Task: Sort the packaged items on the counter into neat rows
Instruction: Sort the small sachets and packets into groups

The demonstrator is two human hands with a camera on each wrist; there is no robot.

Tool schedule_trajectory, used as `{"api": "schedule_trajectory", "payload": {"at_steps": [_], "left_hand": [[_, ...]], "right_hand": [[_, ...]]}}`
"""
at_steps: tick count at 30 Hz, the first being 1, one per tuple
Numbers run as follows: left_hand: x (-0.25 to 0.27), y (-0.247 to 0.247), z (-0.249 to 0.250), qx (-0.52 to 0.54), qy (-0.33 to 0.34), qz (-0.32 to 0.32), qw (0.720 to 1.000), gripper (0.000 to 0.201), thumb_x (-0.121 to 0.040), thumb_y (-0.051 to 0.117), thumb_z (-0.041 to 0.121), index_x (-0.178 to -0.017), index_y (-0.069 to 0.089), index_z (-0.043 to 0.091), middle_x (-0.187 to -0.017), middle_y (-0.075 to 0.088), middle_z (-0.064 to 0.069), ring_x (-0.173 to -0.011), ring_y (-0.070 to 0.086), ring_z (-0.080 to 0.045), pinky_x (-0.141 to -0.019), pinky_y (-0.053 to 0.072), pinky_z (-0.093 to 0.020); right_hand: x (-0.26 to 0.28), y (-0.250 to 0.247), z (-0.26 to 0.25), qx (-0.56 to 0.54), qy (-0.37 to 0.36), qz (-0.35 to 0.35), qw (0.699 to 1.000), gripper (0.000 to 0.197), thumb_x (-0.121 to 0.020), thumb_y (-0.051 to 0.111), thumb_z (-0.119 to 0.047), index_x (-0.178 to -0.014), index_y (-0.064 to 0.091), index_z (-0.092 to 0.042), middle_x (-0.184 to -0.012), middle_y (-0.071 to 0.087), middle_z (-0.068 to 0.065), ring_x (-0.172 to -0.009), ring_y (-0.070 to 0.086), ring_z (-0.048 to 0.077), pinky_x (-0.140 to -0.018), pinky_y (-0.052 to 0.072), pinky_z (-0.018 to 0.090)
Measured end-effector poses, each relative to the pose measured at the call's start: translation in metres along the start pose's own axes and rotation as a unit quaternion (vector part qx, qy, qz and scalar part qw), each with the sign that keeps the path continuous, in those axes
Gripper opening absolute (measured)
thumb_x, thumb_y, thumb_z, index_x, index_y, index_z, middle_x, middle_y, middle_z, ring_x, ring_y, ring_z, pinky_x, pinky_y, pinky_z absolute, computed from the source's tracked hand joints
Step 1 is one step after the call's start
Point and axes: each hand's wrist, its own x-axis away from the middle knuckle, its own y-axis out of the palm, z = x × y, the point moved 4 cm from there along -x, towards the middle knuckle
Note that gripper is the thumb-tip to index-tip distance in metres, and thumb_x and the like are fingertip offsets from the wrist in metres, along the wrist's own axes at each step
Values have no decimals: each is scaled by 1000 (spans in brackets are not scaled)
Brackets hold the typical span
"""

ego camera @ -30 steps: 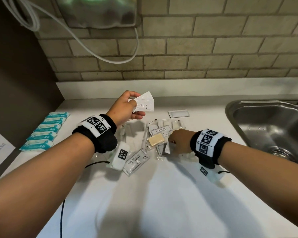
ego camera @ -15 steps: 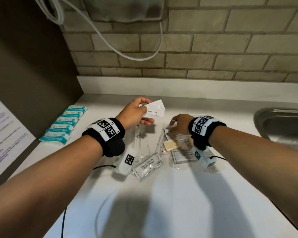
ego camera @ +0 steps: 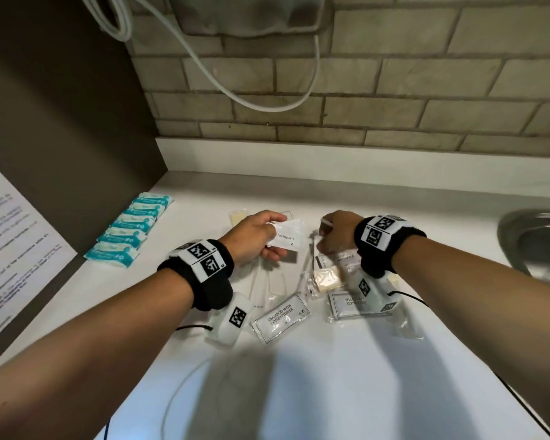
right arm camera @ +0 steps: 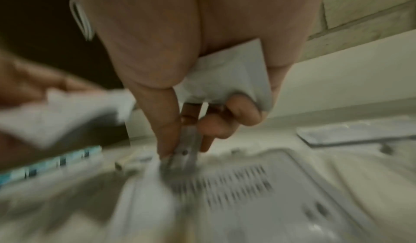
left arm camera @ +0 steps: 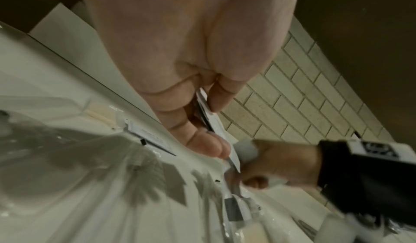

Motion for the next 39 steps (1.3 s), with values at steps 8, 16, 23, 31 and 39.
{"api": "schedule_trajectory", "payload": {"at_steps": [8,16,23,31,39], "left_hand": [[0,-30,-17,-54,-54,-19,997,39,-94,31,-3,-123,54,9,-101,69,-26,-67,68,-28,-65,55,-40],[10,-69,-8,37,-8,23,999,32,-94,34,0,-107,62,5,-105,65,-27,-72,60,-32,-56,54,-33],[17,-98,-12,-3,12,9,1000,24,-95,57,16,-118,59,7,-103,66,-13,-70,65,-19,-68,55,-35],[18,-144,-19,-113,23,70,991,29,-90,54,7,-118,52,17,-95,66,-14,-67,62,-22,-56,50,-25],[18,-173,-26,-117,44,51,991,26,-90,56,6,-110,59,23,-94,68,-9,-66,64,-14,-48,48,-19]], "right_hand": [[18,-53,-41,-288,-109,121,944,15,-87,63,-2,-89,53,-12,-64,59,5,-33,48,4,-32,32,13],[16,-23,-95,-354,-101,100,924,21,-88,61,-1,-89,42,-10,-64,59,9,-31,55,6,-29,29,12],[5,15,-128,-336,-75,66,937,25,-86,67,-13,-92,43,-12,-71,60,8,-48,53,16,-34,34,15],[-2,20,-146,-247,-58,55,966,36,-77,58,-3,-99,31,-13,-89,45,10,-62,43,17,-52,34,27],[13,13,-176,-233,-225,105,940,63,-65,78,12,-115,53,-16,-86,54,-11,-76,50,13,-72,46,22]]}}
